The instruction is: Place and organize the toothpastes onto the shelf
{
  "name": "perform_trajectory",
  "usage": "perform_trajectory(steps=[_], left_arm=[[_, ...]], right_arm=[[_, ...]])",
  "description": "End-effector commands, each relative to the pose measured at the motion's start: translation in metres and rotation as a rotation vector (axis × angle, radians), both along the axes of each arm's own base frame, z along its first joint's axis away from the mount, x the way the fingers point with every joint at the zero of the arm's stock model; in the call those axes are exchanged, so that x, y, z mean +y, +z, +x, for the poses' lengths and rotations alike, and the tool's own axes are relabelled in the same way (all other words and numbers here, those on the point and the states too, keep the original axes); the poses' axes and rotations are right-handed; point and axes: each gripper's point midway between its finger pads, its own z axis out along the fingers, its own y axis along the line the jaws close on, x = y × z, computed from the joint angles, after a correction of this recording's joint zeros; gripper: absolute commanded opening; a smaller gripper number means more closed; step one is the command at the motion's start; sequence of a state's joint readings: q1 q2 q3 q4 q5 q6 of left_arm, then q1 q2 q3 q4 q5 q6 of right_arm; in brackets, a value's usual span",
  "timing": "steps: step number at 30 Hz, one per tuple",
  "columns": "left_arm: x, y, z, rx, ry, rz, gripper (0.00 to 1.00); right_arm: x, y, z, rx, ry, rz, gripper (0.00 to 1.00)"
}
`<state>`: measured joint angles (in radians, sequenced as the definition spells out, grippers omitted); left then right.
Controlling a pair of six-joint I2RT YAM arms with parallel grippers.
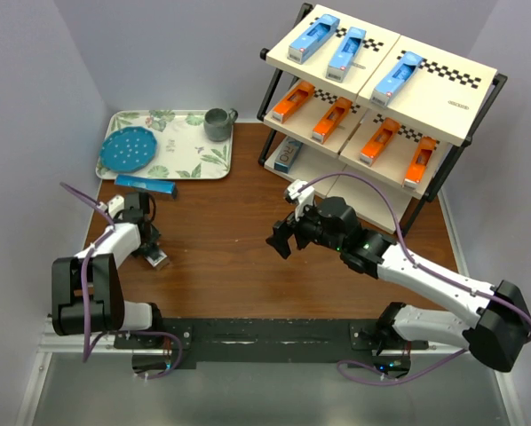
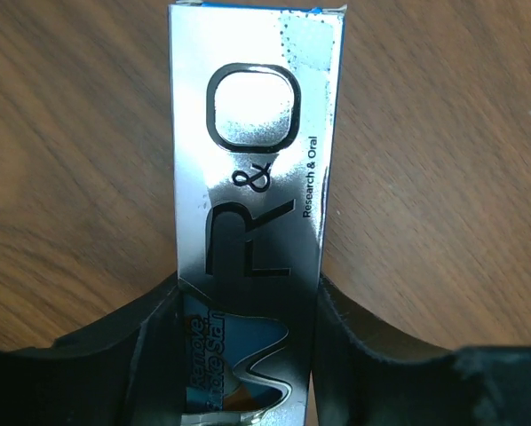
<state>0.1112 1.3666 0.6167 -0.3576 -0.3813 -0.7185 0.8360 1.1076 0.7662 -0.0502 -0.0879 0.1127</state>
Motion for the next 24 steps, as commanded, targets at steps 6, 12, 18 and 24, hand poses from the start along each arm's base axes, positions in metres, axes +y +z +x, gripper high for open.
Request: perform_trajectory(steps=[6, 12, 18, 24], left_arm=[[-0.088, 0.007, -0.001, 0.049, -0.388, -0.077, 0.36], [-0.167, 0.033, 0.007, 0.016, -0.786, -0.069, 0.34], [-0.257, 0.074, -0.006, -0.062, -1.323, 0.022, 0.33], [-0.307, 0.108, -0.03, -0.127, -1.694, 0.085, 0.34]], right_arm=[[-0.016, 0.014, -0.016, 0.0, -0.002, 0.016, 0.96], [-0.025, 0.028, -0.035, -0.011, 0.044, 0.055, 0.97], [-0.034, 0.031, -0.051, -0.066, 0.124, 0.024, 0.98], [-0.047, 0.035, -0.067, -0.174, 0.239, -0.039, 0.98]])
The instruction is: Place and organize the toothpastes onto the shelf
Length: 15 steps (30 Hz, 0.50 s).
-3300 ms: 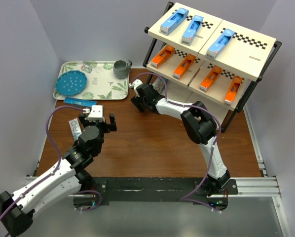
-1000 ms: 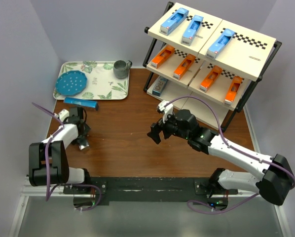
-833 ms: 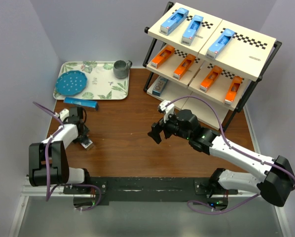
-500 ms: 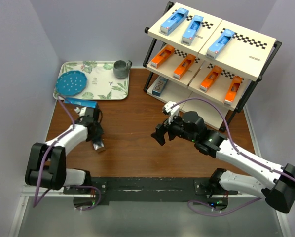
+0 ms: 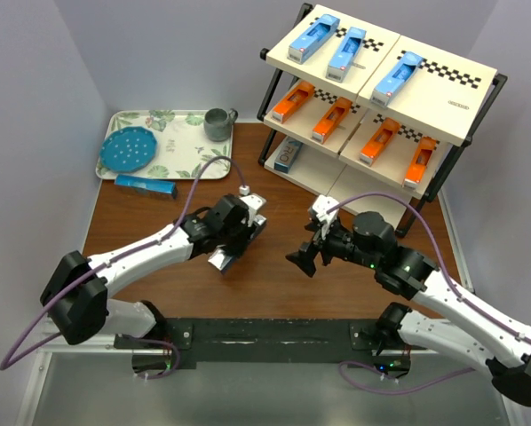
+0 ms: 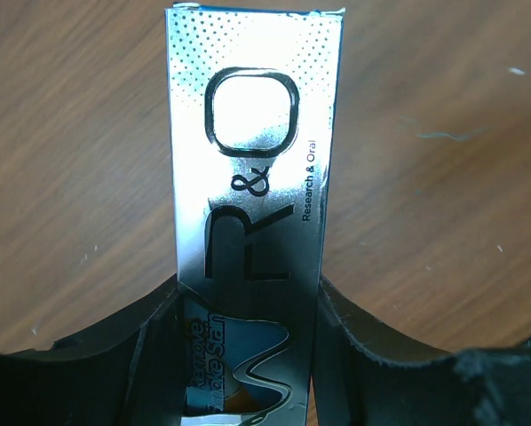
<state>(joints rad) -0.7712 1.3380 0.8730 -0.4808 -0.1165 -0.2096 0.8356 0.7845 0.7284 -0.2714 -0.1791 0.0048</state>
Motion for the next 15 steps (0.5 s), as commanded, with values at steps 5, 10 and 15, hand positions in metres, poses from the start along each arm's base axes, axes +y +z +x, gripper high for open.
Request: perform_trajectory(steps=[5, 10, 15], left_arm=[[-0.044, 0.059, -0.025, -0.178, -0.501, 0.008, 0.35], [-0.056, 0.086, -0.041, -0.263, -0.662, -0.014, 0.39], [-0.067, 0.11, -0.059, -0.332, -0.787, -0.077, 0.37]], right_arm=[[-0.013, 0.003, -0.023, -0.147, 0.175, -0.094, 0.98], [-0.015, 0.004, -0.025, -0.193, 0.211, -0.13, 0.98], [-0.005, 0.009, -0.026, -0.228, 0.264, -0.102, 0.99]])
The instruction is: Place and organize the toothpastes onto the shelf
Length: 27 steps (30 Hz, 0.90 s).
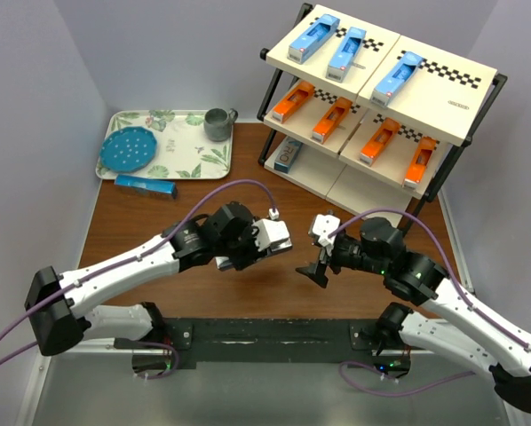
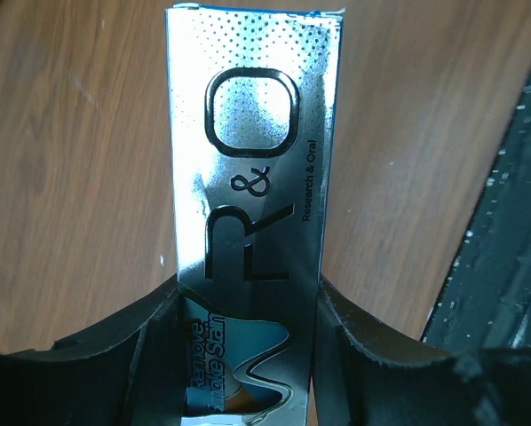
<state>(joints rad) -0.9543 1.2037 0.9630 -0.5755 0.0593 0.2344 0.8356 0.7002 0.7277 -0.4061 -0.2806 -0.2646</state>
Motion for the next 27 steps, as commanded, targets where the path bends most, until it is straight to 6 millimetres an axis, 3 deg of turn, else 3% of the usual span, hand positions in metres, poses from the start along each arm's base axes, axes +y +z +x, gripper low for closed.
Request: perform_trajectory(steps=[1, 6, 18, 27], left_arm=[[-0.019, 0.051, -0.01, -0.112, -0.182, -0.119, 0.36], [-0.025, 0.061, -0.025, -0.107, -0.28, -0.153, 0.32], [-0.032, 0.069, -0.036, -0.096, -0.369, -0.158, 0.32], [-0.037, 0.068, -0.044, -0.07, -0.416, -0.172, 0.33]], right_arm=[[0.014, 0.016, -0.006, -0.057, 0.104, 0.043, 0.98], [0.027, 0.027, -0.009, -0.061, 0.165, 0.082, 0.99], [0.042, 0.027, -0.006, -0.077, 0.26, 0.031, 0.98], [0.047, 0.015, -0.004, -0.054, 0.287, -0.014, 0.86]])
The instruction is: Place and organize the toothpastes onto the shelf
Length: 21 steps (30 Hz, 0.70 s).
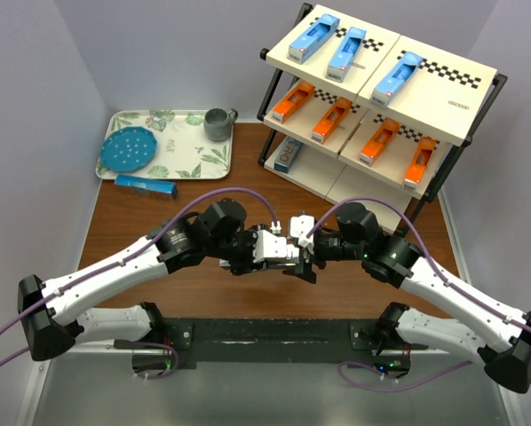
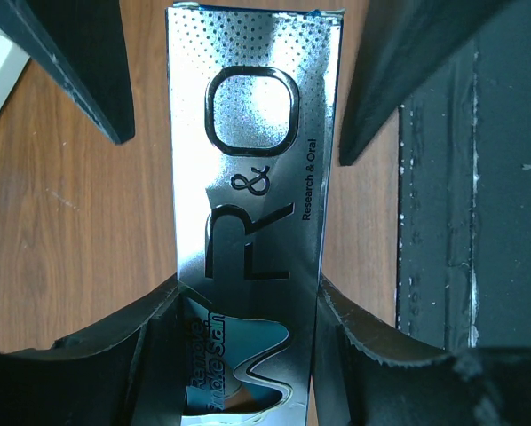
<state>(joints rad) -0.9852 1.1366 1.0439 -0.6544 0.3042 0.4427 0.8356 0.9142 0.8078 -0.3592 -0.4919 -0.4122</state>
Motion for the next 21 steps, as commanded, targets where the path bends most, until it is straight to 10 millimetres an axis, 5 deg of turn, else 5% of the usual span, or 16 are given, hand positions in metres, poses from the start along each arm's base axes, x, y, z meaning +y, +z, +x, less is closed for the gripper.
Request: perform_trajectory(steps=[1, 12, 15, 21], left_arm=[[-0.016, 0.022, -0.004, -0.019, -0.072, -0.07, 0.33], [-0.021, 0.018, -0.002, -0.027, -0.08, -0.083, 0.39], [-0.02, 0.015, 0.003, -0.044, -0.046, -0.091, 0.49], [-0.008, 0.013, 0.025, -0.156, 0.093, -0.154, 0.77]], right_arm=[[0.006, 0.021, -0.001, -0.044, 0.043, 0.036, 0.84], [0.001, 0.008, 0.001, -0.024, 0.024, -0.012, 0.41], [0.0, 0.004, -0.001, -0.011, 0.02, -0.02, 0.31], [-0.004, -0.007, 0.007, 0.015, -0.052, -0.038, 0.27]])
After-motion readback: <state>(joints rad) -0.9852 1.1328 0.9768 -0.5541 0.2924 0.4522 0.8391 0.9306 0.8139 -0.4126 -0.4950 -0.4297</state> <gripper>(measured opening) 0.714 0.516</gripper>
